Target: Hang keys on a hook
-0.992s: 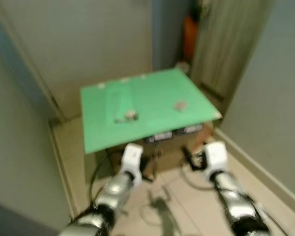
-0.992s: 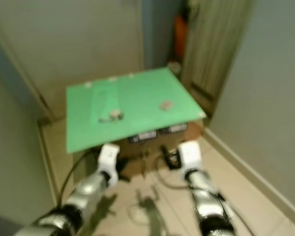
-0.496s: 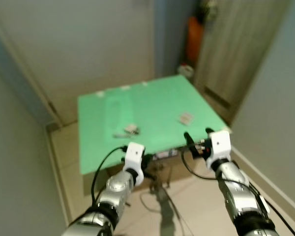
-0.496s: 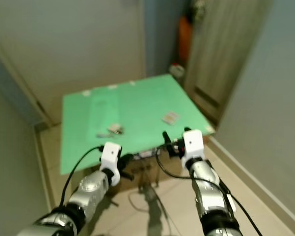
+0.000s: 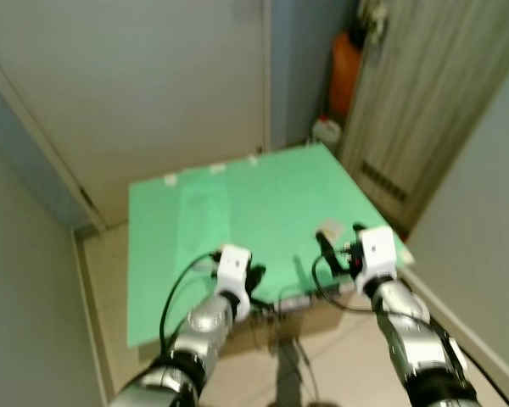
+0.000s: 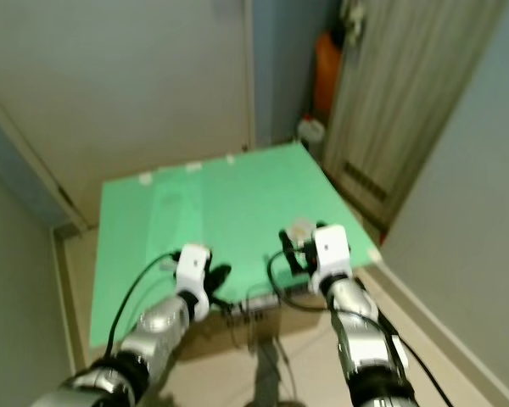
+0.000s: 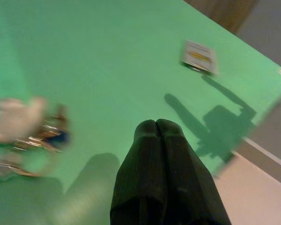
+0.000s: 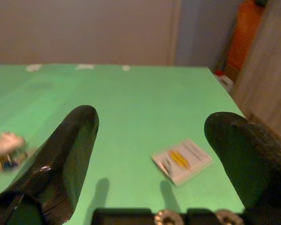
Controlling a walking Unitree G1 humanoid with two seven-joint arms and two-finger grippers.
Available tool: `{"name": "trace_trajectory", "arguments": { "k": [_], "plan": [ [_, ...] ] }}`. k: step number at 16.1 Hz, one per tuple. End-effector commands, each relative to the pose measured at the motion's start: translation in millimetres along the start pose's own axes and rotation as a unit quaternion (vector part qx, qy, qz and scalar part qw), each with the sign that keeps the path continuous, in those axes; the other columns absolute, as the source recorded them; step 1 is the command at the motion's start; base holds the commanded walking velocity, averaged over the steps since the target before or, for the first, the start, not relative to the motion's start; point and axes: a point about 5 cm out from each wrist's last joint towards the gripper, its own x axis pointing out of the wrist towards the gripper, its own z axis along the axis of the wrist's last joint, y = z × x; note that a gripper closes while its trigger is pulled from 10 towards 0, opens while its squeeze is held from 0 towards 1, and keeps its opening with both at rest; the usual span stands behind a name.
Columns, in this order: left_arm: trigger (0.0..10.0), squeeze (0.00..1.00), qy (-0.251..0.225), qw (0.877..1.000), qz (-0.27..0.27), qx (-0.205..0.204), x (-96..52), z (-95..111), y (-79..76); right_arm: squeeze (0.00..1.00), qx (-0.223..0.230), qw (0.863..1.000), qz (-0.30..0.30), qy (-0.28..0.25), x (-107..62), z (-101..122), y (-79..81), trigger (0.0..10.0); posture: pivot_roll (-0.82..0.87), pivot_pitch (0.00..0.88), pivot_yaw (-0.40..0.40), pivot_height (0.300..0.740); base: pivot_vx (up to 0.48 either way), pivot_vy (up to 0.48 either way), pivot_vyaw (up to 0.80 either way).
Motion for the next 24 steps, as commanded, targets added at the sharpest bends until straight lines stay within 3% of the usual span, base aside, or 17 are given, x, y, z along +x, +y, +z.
{"name": "trace_trajectory", "arguments": {
  "k": [1,7,10,17,21,24],
  "plan": [
    [10.0,0.0,-0.005,1.0,0.014,0.004,-2.5,2.9,9.9,0.0,0.004,1.0,0.012,-0.003,3.9,3.4,8.7,10.0,-0.15,0.024,0.061,0.74,0.42,0.0,0.0],
    [10.0,0.0,-0.011,0.999,0.038,-0.009,-1.2,5.9,12.0,0.0,-0.018,0.998,0.055,-0.004,3.1,5.6,18.4,10.0,-0.14,0.031,0.062,0.74,0.312,0.0,0.25],
    [10.0,0.0,-0.01,1.0,0.029,-0.005,-1.9,5.4,11.9,0.0,-0.003,0.999,0.037,0.006,2.8,2.4,17.6,10.0,-0.14,0.031,0.062,0.74,0.0,0.0,0.53],
    [10.0,0.0,-0.011,1.0,0.024,-0.008,-1.0,7.1,11.5,0.0,-0.013,1.0,0.02,0.017,4.5,2.0,12.8,10.0,-0.14,0.024,0.063,0.74,0.0,-0.469,0.0],
    [10.0,0.0,-0.013,0.999,0.046,-0.013,-0.4,9.5,15.2,0.0,-0.038,0.998,-0.011,0.045,7.8,-2.9,8.5,10.0,-0.14,0.025,0.06,0.74,0.0,-0.178,0.0],
    [10.0,0.0,-0.012,0.999,0.043,-0.016,-0.3,8.7,13.9,0.0,-0.053,0.991,-0.079,0.095,9.1,-12.6,-5.3,10.0,-0.14,0.031,0.052,0.74,0.0,0.0,0.0]
  ]
}}
